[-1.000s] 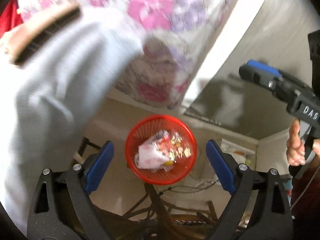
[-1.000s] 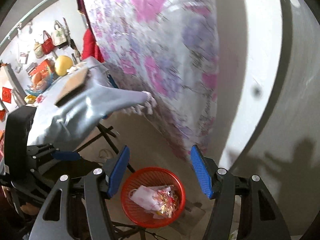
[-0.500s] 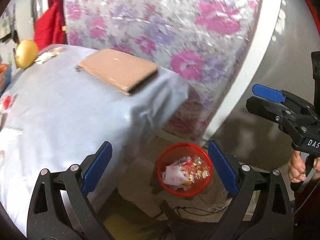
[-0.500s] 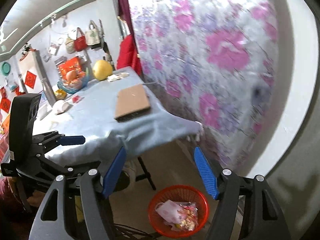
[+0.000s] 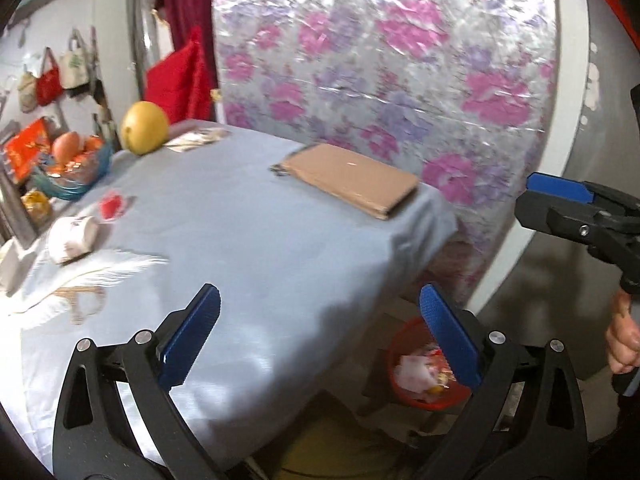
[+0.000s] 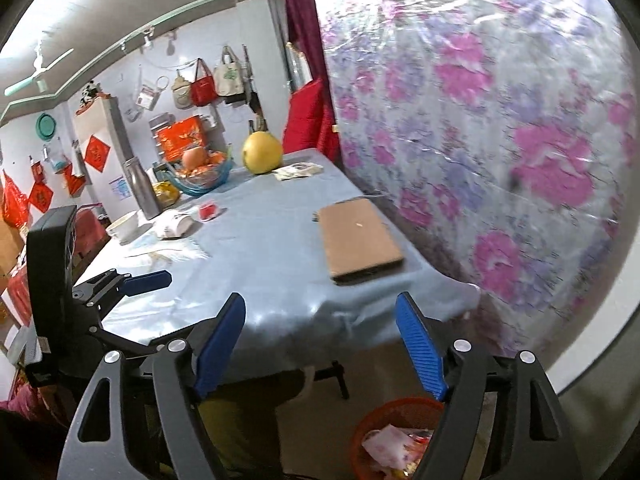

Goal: Collect trash
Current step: 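Move both tools back over the table toward the paper cup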

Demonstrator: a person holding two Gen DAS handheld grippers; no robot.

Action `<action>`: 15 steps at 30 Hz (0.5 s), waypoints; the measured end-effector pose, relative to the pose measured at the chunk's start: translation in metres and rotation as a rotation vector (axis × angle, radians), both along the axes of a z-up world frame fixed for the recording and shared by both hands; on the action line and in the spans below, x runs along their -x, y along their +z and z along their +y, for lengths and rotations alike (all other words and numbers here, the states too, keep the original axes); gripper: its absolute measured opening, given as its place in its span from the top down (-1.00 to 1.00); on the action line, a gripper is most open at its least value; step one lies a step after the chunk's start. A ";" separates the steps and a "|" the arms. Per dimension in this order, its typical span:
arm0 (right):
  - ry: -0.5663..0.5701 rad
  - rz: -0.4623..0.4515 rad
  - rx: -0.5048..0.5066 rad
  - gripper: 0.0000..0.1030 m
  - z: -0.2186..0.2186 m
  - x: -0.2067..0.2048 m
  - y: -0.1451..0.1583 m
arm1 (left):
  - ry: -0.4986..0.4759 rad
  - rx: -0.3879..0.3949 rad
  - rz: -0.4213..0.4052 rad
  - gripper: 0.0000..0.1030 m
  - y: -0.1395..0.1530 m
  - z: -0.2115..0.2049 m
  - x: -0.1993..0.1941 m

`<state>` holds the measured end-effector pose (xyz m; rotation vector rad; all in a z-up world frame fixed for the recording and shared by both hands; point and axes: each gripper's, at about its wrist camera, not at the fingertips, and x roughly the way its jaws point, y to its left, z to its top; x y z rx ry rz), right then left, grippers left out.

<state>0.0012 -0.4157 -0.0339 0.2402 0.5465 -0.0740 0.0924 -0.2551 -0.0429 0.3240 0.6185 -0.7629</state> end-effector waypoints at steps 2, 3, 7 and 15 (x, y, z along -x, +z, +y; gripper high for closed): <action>0.015 0.007 -0.007 -0.52 0.007 -0.009 0.001 | 0.022 0.001 -0.011 -0.87 0.000 0.010 -0.005; 0.025 0.011 -0.013 -0.53 0.011 -0.015 0.002 | 0.029 0.002 -0.012 -0.87 -0.001 0.013 -0.007; 0.055 0.024 -0.030 -0.58 0.025 -0.035 0.003 | 0.069 0.005 -0.011 -0.87 -0.004 0.030 -0.021; 0.119 0.073 -0.055 -0.64 0.057 -0.089 -0.006 | 0.140 -0.004 0.005 -0.87 -0.010 0.060 -0.058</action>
